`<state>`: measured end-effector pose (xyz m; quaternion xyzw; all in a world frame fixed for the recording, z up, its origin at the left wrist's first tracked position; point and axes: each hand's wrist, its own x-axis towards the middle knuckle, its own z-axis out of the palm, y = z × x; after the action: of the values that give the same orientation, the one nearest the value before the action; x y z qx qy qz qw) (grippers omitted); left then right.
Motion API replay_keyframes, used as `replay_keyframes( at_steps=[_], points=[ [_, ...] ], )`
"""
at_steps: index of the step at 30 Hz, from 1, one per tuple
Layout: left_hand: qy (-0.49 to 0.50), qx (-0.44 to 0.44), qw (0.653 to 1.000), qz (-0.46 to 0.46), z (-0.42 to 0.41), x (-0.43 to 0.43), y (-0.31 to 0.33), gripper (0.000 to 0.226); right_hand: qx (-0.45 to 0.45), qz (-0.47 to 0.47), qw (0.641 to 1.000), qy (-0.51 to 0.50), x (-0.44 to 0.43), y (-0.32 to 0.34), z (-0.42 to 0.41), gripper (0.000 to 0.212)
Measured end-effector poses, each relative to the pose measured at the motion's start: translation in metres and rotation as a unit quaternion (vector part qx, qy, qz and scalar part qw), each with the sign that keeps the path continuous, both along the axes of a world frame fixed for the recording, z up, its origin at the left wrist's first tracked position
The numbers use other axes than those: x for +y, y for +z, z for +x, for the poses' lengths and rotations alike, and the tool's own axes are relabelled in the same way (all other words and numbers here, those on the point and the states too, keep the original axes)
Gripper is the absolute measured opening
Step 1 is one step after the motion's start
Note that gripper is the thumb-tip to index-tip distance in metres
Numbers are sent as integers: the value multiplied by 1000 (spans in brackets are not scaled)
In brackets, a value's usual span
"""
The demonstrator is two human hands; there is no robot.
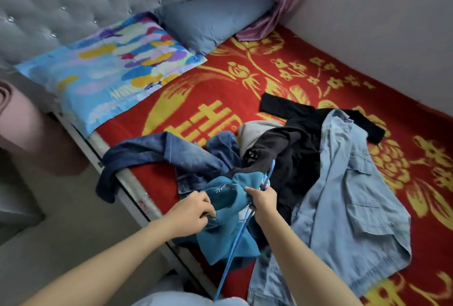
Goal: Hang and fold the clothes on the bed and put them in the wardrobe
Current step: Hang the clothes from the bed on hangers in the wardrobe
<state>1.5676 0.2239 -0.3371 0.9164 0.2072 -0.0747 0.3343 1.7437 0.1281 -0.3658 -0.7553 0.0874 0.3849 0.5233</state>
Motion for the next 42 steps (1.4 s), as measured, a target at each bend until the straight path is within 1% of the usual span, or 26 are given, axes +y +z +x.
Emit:
replay_keyframes(
  at_steps=[2,3,4,5,7,9,10,12,13,14,15,17,18,19,20,22,23,25,27,29,31,33,35,37,40,42],
  points=[
    [109,10,988,-105,24,7,-5,30,0,19,1000,13,-7,15,2,17],
    [189,1,967,-173,40,10,-4,24,-3,31,999,17,-9,22,1,17],
    [264,-3,931,-254,56,12,-2,17,-5,43,999,19,-11,29,-1,17],
    [321,8,885,-338,72,12,1,17,-7,54,998,22,-14,36,-4,17],
    [387,31,791,-472,100,11,1,28,-14,76,997,26,-19,44,-11,18],
    [434,24,729,-529,121,8,-2,26,-25,91,995,28,-26,50,-15,19],
    [458,18,710,-535,127,7,-5,21,-35,90,995,34,-29,52,-16,20],
    [485,7,698,-526,137,5,-8,11,-50,89,994,45,-36,54,-16,20],
    [489,-12,709,-508,139,5,-8,11,-60,89,993,52,-40,56,-16,19],
    [482,-50,739,-468,142,6,-6,17,-73,81,992,66,-45,55,-14,14],
    [451,-98,788,-407,142,9,-2,24,-88,69,991,78,-49,56,-12,6],
    [317,-176,894,-263,135,17,17,24,-122,38,988,89,-60,60,-1,11],
    [239,-199,932,-188,129,23,29,23,-136,32,986,93,-67,65,7,12],
    [167,-217,954,-119,122,32,39,22,-147,32,983,105,-73,71,17,15],
    [100,-231,966,-57,115,41,49,22,-160,31,979,124,-80,80,27,19],
    [-12,-248,968,47,100,58,76,22,-189,21,967,167,-96,100,49,29],
    [-61,-264,958,91,93,65,91,22,-208,20,961,180,-103,110,59,32],
    [-142,-310,925,165,82,76,126,16,-269,28,941,204,-116,139,77,26],
    [-179,-353,894,208,77,84,161,22,-344,64,912,216,-123,173,87,24],
    [-191,-381,870,248,76,89,191,21,-402,96,887,206,-126,205,95,43],
    [-187,-396,857,273,75,89,205,19,-431,113,871,208,-125,233,103,44],
    [-177,-394,862,264,72,87,203,18,-438,114,859,239,-122,252,106,48],
    [-153,-387,879,234,69,82,189,18,-431,97,857,264,-121,262,105,38],
    [-96,-382,904,165,66,78,174,18,-409,93,869,263,-122,261,104,25],
    [6,-365,931,31,59,74,158,27,-400,62,879,250,-128,252,104,29],
    [60,-351,934,-35,52,73,151,35,-401,55,882,241,-134,248,106,34]
  ],
)
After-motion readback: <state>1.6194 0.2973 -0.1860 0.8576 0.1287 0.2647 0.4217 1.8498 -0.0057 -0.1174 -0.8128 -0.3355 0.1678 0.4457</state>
